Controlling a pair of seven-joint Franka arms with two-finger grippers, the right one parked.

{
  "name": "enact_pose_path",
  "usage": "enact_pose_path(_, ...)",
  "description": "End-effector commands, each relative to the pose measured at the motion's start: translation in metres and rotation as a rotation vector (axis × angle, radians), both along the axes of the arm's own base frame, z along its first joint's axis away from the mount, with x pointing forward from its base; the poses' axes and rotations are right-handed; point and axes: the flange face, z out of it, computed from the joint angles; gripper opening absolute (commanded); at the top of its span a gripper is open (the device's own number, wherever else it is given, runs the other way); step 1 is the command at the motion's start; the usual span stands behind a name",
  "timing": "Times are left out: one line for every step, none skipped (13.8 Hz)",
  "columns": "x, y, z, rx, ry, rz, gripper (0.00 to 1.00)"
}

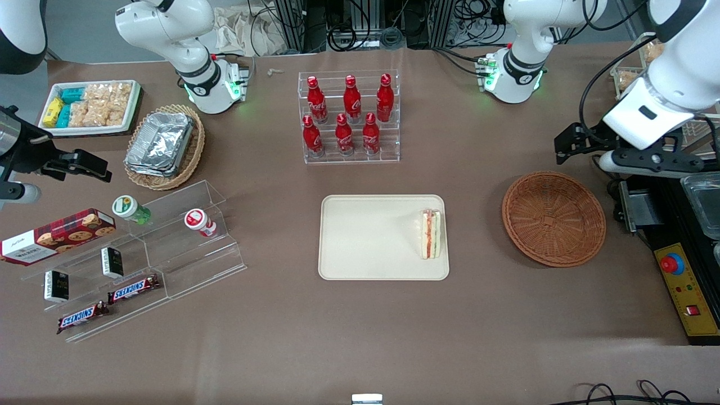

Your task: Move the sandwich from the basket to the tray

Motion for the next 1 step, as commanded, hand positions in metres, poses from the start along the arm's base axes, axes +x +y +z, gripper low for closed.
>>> enact_pose_path(-0.0035, -0.0112, 0.0049, 0.032, 0.010, 0.013, 1.00)
